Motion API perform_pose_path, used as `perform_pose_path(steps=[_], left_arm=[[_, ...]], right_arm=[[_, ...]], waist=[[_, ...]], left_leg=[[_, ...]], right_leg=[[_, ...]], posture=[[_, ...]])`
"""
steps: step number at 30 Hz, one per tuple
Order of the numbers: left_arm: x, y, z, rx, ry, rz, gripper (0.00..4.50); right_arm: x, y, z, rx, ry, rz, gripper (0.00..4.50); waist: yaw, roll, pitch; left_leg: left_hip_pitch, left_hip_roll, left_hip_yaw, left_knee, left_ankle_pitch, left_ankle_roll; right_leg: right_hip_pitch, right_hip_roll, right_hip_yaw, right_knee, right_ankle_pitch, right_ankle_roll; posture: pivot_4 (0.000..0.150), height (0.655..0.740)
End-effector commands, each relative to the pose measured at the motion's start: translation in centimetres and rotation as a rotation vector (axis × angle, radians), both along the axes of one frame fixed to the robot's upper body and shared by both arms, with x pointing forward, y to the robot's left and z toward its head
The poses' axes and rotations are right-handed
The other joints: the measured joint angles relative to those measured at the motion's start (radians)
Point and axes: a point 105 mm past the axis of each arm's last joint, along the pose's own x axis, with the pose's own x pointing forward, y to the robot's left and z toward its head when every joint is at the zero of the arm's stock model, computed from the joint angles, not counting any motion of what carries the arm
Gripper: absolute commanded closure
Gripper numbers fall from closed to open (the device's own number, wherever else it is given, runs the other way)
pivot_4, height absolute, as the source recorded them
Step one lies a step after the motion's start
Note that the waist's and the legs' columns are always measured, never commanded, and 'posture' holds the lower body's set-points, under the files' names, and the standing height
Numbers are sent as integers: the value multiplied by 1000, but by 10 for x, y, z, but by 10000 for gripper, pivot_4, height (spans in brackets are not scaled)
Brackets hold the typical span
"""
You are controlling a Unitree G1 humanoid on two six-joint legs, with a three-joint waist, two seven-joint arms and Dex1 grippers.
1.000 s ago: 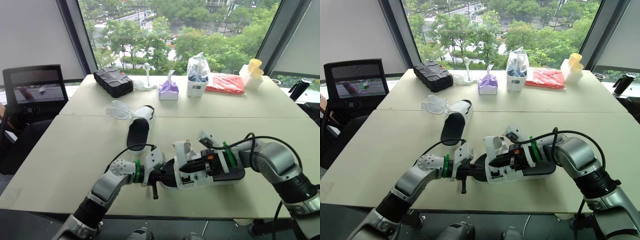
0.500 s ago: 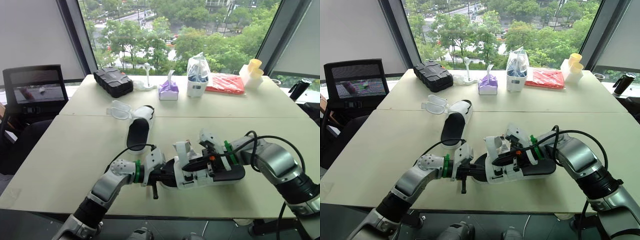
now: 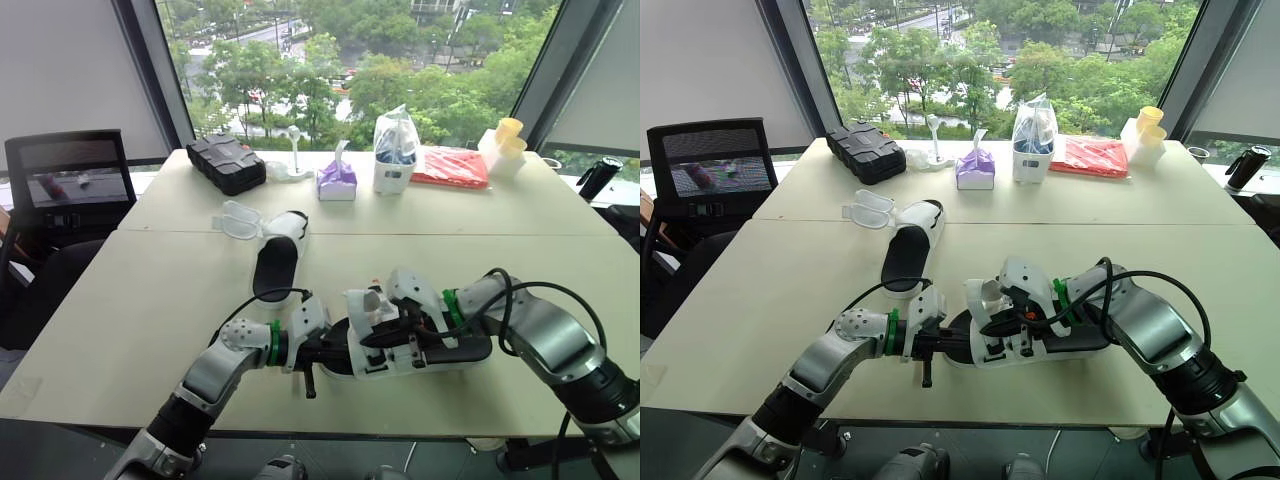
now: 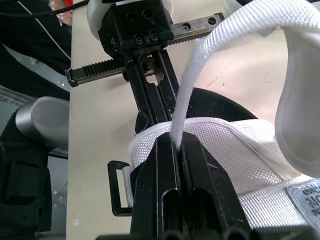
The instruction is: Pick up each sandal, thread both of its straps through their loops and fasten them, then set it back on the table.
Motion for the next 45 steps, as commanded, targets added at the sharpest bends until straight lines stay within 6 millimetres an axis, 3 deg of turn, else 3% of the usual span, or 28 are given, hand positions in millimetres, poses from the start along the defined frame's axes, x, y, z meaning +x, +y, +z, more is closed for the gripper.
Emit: perform_pose_path(steps=[1, 5, 11, 34, 45], left_arm=[[-2, 4, -20, 59, 54, 23, 45000], [-1, 3, -20, 56, 53, 25, 45000], [0, 3, -19, 55, 52, 25, 45000], [2, 2, -19, 52, 46, 29, 45000], [2, 2, -19, 50, 44, 31, 45000]], right_arm=[[-7, 10, 7, 52, 58, 27, 44332], [-8, 16, 31, 167, 156, -14, 44332], [-13, 16, 39, 194, 221, -27, 44332], [-7, -1, 8, 97, 244, -80, 44332], [10, -5, -1, 53, 99, -98, 44332]], waist=[[0, 0, 0], [1, 0, 0], [1, 0, 0], [1, 0, 0], [1, 0, 0]], left_leg=[[0, 0, 0, 0, 0, 0], [0, 0, 0, 0, 0, 0], [0, 0, 0, 1, 0, 0], [0, 0, 0, 1, 0, 0], [0, 0, 0, 1, 0, 0]], right_leg=[[0, 0, 0, 0, 0, 0], [0, 0, 0, 1, 0, 0], [0, 0, 0, 1, 0, 0], [0, 0, 0, 1, 0, 0], [0, 0, 0, 1, 0, 0]], posture=[[1500, 7400], [1500, 7400], [1500, 7400], [1500, 7400], [1500, 7400]])
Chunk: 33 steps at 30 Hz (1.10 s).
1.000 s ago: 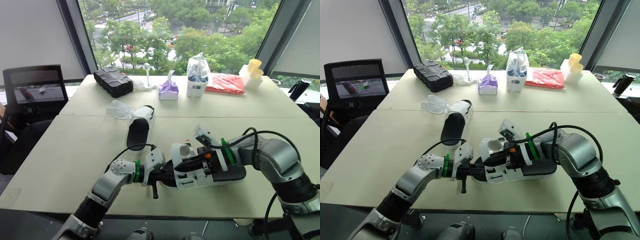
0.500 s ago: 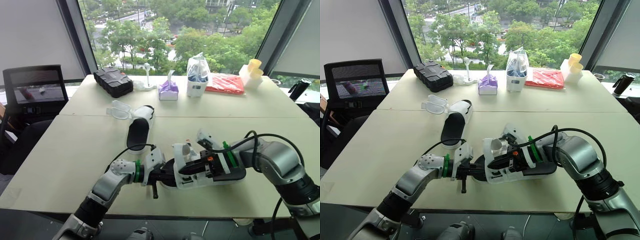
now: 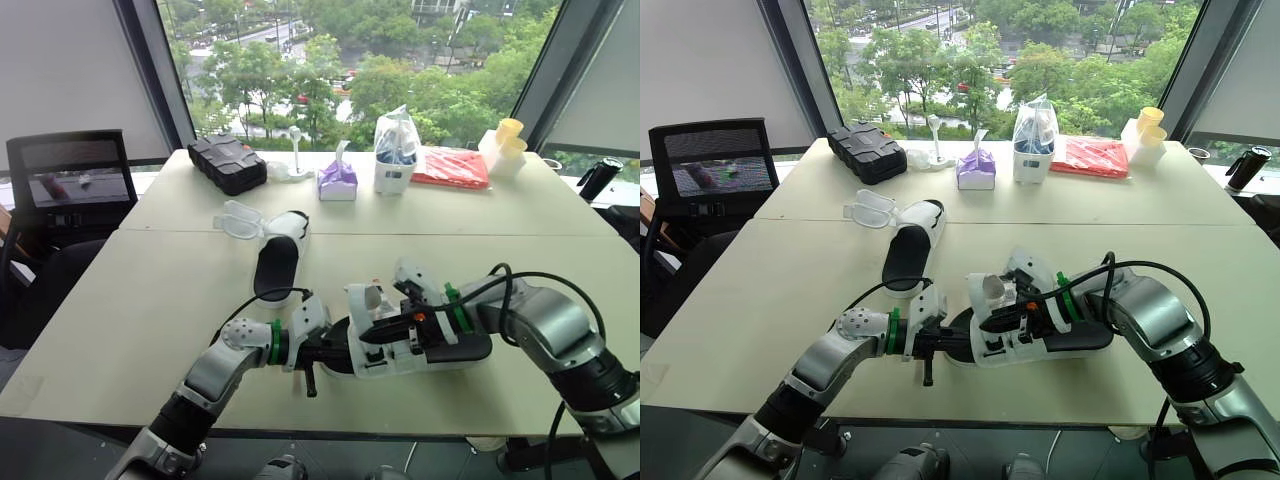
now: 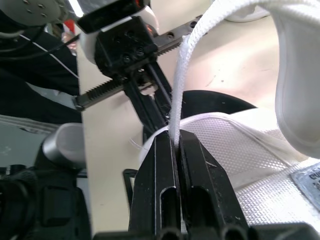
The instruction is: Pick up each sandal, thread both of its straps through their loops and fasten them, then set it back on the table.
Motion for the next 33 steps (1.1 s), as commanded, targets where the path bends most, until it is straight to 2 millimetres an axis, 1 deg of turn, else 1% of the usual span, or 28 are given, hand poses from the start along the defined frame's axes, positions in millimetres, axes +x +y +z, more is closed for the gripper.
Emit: perform_pose_path(steps=[1, 11, 13, 19, 25, 33], left_arm=[[0, 4, -18, 56, 46, 32, 45000], [0, 3, -18, 56, 44, 27, 45000], [0, 3, -18, 56, 43, 25, 45000], [0, 3, -18, 56, 43, 24, 45000], [0, 3, -18, 56, 44, 25, 45000], [0, 3, -18, 55, 46, 32, 45000]], right_arm=[[0, -1, 0, -6, 0, -1, 44332], [-12, 7, 25, 82, 86, 36, 44332], [-16, 8, 27, 87, 100, 45, 44332], [-22, 11, 26, 91, 130, 59, 44332], [-21, 13, 27, 98, 133, 56, 44332], [-17, 8, 15, 56, 116, 40, 44332]], waist=[[0, 0, 0], [1, 0, 0], [0, 0, 0], [0, 0, 0], [0, 0, 0], [0, 0, 0]], left_leg=[[0, 0, 0, 0, 0, 0], [0, 0, 0, 0, 0, 0], [0, 0, 0, 0, 0, 0], [0, 0, 0, 0, 0, 0], [0, 0, 0, 0, 0, 0], [0, 0, 0, 0, 0, 0]], right_leg=[[0, 0, 0, 0, 0, 0], [0, 0, 0, 0, 0, 0], [0, 0, 0, 0, 0, 0], [0, 0, 0, 0, 0, 0], [0, 0, 0, 0, 0, 0], [0, 0, 0, 0, 0, 0]], posture=[[1500, 7400], [1500, 7400], [1500, 7400], [1500, 7400], [1500, 7400], [1500, 7400]])
